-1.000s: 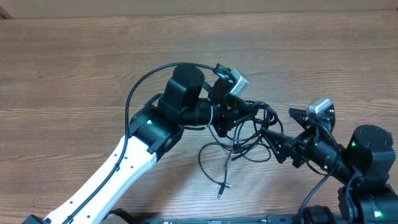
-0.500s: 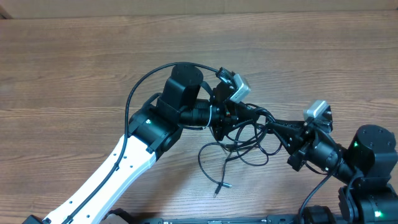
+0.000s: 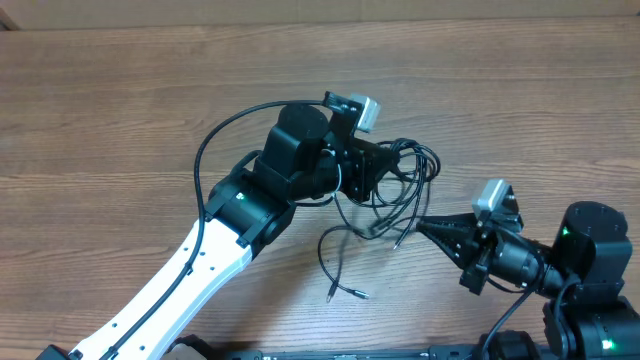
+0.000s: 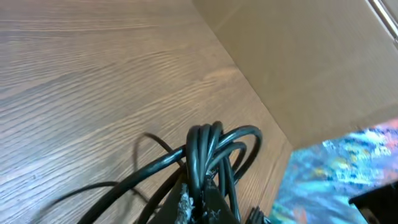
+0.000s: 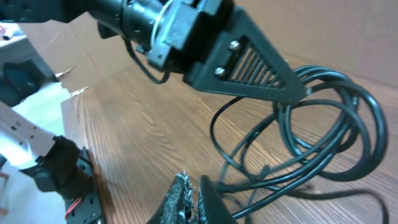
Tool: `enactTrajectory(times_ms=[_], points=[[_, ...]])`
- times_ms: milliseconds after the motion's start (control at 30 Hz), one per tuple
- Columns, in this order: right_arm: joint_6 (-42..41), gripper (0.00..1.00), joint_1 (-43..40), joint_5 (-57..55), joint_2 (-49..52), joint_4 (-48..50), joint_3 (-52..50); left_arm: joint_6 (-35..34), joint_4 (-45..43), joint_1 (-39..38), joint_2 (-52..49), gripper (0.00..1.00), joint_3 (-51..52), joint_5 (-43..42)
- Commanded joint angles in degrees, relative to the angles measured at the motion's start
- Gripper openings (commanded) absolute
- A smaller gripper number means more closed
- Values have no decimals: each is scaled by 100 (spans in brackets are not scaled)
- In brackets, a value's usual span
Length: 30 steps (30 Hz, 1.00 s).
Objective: Untangle cables
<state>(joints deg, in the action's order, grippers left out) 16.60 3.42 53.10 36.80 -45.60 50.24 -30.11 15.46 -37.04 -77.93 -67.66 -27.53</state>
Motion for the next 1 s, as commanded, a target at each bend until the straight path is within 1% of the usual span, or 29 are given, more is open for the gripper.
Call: enactTrajectory(times_ms=[0, 67, 100, 133, 167, 200, 233, 300, 433, 467, 533, 567, 600, 633, 700, 800, 867, 900, 967], points=[[66, 4, 13, -208, -31, -42, 50, -205, -13, 37, -20, 4, -85, 192], [-389, 5, 13, -1014, -31, -37, 50, -15, -7, 37, -20, 4, -85, 26], [-555, 15, 13, -1311, -31, -37, 50, 181, -4, 37, -20, 4, -85, -125], [-780, 43, 13, -1744, -31, -37, 50, 389, 0, 37, -20, 4, -85, -354], [-883, 70, 13, -1952, -31, -35, 50, 538, 0, 37, -20, 4, -85, -555], [-1001, 78, 13, -2240, -31, -22, 50, 737, 0, 37, -20, 4, -85, -785], [-1084, 88, 13, -2538, -31, 15, 50, 1104, 24, 37, -20, 4, -85, -1185], [-1080, 90, 13, -2634, -31, 98, 50, 1357, 50, 37, -20, 4, -85, -1493], [-1036, 89, 13, -2594, -31, 271, 50, 1694, 57, 24, -20, 4, -87, -2009], [-1034, 87, 13, -2557, -31, 291, 50, 1746, 50, 26, -20, 4, -85, -2105], [-894, 76, 13, -2312, -31, 306, 50, 1869, 15, 20, -20, 4, -85, -2393], [-730, 58, 15, -1956, -28, 304, 50, 1878, -20, 17, -20, 4, -85, -2509], [-710, 45, 13, -1709, -31, 306, 50, 1862, -52, 15, -20, 4, -85, -2505], [-713, 18, 15, -1384, -31, 297, 50, 1825, -96, 15, -20, 4, -85, -2492], [-713, 4, 15, -1141, -28, 243, 50, 1718, -166, 15, -20, 4, -85, -2450], [-715, 4, 15, -1062, -31, 127, 50, 1567, -343, 15, -20, 4, -85, -2435], [-713, 4, 13, -938, -31, 59, 50, 1401, -350, 28, -20, 4, -85, -2190], [-710, 4, 15, -841, -31, 31, 50, 1202, -319, 31, -20, 4, -85, -1902], [-702, 4, 15, -623, -31, -22, 50, 570, -103, 31, -20, 4, -85, -852]])
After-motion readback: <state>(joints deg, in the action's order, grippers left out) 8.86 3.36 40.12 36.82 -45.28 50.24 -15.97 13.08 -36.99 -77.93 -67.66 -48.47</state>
